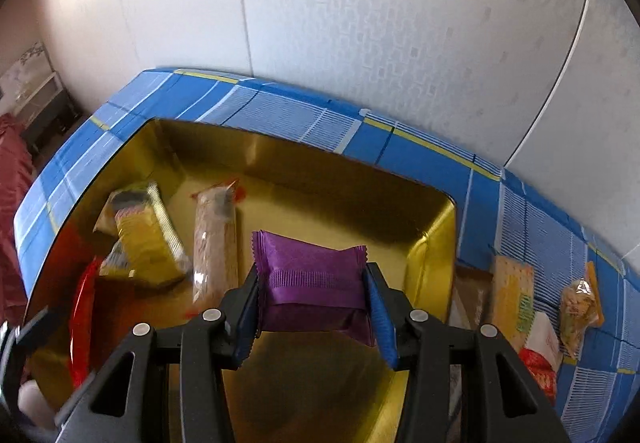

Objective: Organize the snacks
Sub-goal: 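Carry the purple packet with the right tool into the tin and open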

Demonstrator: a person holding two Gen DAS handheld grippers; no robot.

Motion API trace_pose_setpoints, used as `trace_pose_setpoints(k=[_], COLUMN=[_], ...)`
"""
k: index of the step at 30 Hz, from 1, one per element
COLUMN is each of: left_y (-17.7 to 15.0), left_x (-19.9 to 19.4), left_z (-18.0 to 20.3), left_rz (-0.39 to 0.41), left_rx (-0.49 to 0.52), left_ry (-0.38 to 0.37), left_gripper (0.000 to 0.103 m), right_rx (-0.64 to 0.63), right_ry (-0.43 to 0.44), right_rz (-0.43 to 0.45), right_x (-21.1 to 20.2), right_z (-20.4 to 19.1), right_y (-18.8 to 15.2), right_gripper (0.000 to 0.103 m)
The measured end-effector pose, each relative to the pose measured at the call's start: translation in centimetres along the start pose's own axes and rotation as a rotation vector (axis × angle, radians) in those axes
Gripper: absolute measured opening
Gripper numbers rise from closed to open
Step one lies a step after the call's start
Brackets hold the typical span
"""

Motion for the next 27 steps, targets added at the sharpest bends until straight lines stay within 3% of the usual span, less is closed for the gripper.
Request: trace_pose_setpoints(k=[12, 15, 27], left_y=[0.2, 0.3, 0.1], left_x=[0.2, 0.2, 0.2], left_z=[-0.4, -0.4, 0.2], left_rz=[-0.006, -0.006, 0.007], left_rx=[-0.023, -0.025, 0.011], left_ry=[-0.003, -0.007, -0.005], left_gripper=[0.084, 0.084, 0.084], right_rx=[0.024, 0.040, 0.189], right_ry=[-0.021, 0.008, 0.034], right_rz=[-0.054, -0.025, 0.132], right_x=[2.7, 2.1, -4.5], right_z=[-0.4, -0.3, 2.4], right_y=[2.1, 2.0, -0.4], right_gripper=[0.053, 0.063, 0.063])
Point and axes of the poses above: each gripper's, at about its wrist camera, not at the fingertips, and x roughly the way its jaws point, z to its right, y to its top, the point moved 5 cm from there along x, roughly the way its jaws point, and after that the axes turned 15 degrees about -x, right-handed, at the moved point
